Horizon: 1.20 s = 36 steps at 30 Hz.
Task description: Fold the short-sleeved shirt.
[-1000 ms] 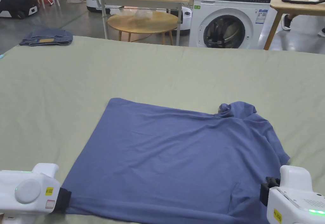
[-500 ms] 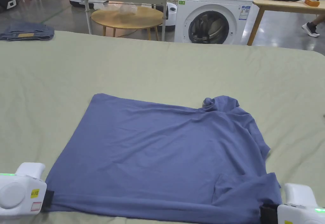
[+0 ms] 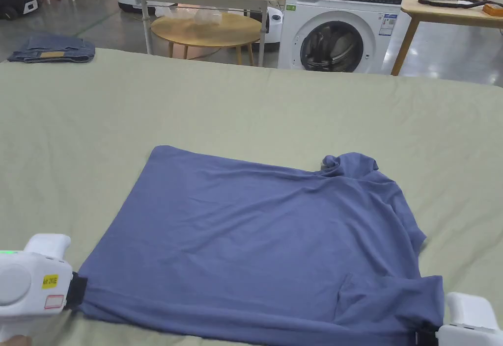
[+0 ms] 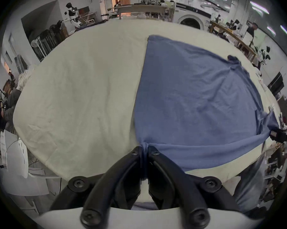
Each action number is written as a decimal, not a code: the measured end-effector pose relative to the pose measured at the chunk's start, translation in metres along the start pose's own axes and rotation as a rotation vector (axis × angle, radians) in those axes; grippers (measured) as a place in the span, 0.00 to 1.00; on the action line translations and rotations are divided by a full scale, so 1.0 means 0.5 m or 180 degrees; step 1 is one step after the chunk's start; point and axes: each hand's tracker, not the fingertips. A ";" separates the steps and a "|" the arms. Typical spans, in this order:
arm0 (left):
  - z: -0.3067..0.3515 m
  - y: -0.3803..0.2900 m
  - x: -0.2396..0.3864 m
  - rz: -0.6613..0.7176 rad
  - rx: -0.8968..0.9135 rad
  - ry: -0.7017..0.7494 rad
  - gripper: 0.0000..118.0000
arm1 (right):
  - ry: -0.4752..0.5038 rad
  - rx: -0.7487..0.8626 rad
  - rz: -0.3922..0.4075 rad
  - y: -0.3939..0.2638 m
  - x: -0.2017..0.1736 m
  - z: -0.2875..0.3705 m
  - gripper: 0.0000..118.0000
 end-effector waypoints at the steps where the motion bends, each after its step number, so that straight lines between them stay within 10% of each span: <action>1: 0.006 0.010 -0.002 0.0013 0.0053 -0.0022 0.01 | 0.0048 0.0059 -0.0022 0.010 0.004 0.009 0.06; 32: -0.225 0.330 0.032 -0.0012 0.0311 -0.0006 0.11 | -0.0055 0.0186 -0.0152 0.322 -0.022 -0.210 0.11; 36: -0.189 0.315 0.040 -0.0007 0.0509 0.0023 0.32 | -0.0140 0.0571 -0.0065 0.319 -0.032 -0.186 0.55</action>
